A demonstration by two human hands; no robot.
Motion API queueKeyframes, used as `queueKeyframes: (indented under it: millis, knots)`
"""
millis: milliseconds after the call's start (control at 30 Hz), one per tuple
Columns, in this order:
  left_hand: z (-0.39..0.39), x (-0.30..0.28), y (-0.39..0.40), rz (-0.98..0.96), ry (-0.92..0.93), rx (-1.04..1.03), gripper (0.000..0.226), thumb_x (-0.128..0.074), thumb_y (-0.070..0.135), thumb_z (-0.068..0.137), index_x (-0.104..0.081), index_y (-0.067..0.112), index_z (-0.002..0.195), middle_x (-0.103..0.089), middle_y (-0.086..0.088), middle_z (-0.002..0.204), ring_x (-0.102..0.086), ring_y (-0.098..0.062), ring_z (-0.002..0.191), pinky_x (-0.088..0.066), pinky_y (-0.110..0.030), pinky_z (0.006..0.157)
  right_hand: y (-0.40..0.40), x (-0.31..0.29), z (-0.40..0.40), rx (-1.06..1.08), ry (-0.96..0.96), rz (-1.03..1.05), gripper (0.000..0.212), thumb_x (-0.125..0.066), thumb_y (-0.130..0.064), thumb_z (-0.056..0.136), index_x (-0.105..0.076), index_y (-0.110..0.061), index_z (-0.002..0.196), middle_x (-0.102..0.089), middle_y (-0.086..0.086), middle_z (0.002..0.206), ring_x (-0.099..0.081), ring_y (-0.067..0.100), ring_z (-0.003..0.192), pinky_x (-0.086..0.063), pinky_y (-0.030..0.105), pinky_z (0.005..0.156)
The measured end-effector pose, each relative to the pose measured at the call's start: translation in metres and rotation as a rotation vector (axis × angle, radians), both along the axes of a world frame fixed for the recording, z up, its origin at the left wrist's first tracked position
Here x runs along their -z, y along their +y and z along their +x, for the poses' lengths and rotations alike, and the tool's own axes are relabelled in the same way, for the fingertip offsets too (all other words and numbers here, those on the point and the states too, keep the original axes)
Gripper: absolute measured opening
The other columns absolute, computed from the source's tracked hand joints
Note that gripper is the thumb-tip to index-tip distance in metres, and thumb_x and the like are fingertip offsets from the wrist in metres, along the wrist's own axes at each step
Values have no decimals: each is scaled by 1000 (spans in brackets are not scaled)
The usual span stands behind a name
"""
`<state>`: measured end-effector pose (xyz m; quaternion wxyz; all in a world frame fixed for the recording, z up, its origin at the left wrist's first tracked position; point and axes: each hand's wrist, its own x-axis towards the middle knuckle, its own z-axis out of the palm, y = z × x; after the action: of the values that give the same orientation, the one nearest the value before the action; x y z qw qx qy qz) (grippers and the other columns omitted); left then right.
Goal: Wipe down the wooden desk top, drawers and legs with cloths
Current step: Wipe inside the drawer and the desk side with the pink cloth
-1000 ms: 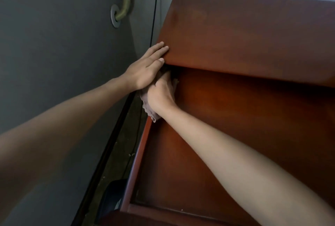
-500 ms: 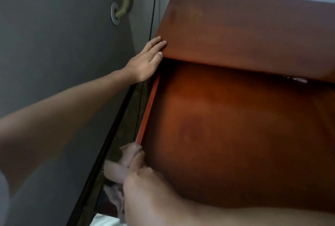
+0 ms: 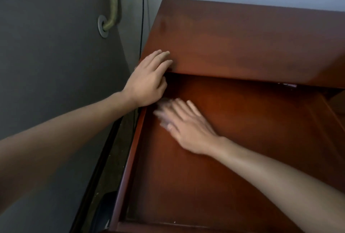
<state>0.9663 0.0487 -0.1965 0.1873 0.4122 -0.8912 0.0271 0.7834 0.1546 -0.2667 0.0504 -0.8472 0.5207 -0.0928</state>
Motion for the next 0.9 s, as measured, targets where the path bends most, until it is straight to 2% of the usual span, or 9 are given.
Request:
queueKeyframes:
  millis: [100, 167, 267, 333, 467, 567, 633, 800, 900]
  knots:
    - [8, 12, 33, 0, 106, 17, 42, -50, 13, 87, -60, -2, 125, -54, -19, 136, -48, -38, 129, -40, -51, 111, 26, -1, 2, -265, -19, 152, 61, -31, -46, 108, -14, -27, 163, -7, -1, 172, 3, 18, 158, 4, 38, 128]
    - [13, 24, 49, 81, 112, 0, 43, -48, 22, 89, -60, 1, 124, -54, -15, 133, -49, -33, 128, -42, -48, 109, 12, 1, -16, -197, 7, -14, 55, -28, -40, 107, -26, -26, 161, -17, 6, 170, -10, 25, 157, -1, 41, 128]
    - [12, 36, 56, 287, 109, -109, 63, -39, 38, 95, -49, 4, 147, -42, -9, 155, -26, -22, 151, -15, -30, 127, -55, 7, -44, 243, 37, -109, 54, -33, -33, 106, -37, -12, 156, -27, 16, 165, -24, 34, 153, -13, 41, 126]
    - [9, 38, 55, 320, 113, -137, 69, -36, 40, 96, -41, 6, 155, -34, -3, 164, -11, -16, 157, 3, -15, 120, -92, 8, -41, 396, -23, -30, 57, -38, -31, 106, -31, -13, 159, -30, 12, 164, -23, 31, 153, -15, 40, 126]
    - [9, 39, 56, 334, 149, -171, 64, -38, 34, 101, -34, 8, 159, -26, -1, 169, -5, -10, 158, 9, -8, 116, -89, -2, 14, 121, -90, -6, 60, -39, -33, 105, -23, -19, 161, -17, 4, 170, -10, 19, 157, -12, 37, 127]
    - [9, 38, 56, 376, 164, -171, 73, -31, 40, 94, -30, 10, 161, -20, 1, 171, -3, -8, 158, 5, -14, 120, -38, -6, 29, -132, -134, 84, 73, -44, -39, 104, -10, -13, 163, -6, 7, 171, -1, 16, 158, -6, 35, 128]
    - [8, 37, 56, 394, 138, -170, 75, -30, 43, 94, -29, 10, 162, -17, 1, 172, 1, -7, 158, 5, -17, 122, -33, 0, 5, -164, -56, 75, 69, -36, -45, 104, -15, -15, 163, -8, 6, 171, 0, 14, 158, -6, 35, 128]
    - [4, 36, 58, 369, 90, -178, 64, -41, 35, 107, -24, 10, 163, -11, 1, 173, 7, -8, 158, 9, -17, 119, -105, -3, -63, 359, -18, 84, 60, -19, -47, 108, -20, -22, 163, -18, 2, 170, -14, 22, 156, -10, 41, 127]
    - [3, 36, 58, 366, 67, -189, 65, -41, 36, 107, -23, 9, 163, -10, 1, 173, 8, -9, 158, 12, -15, 118, -96, 3, -27, 322, -43, -13, 56, -26, -37, 107, -32, -14, 158, -29, 11, 165, -23, 30, 154, -18, 44, 125]
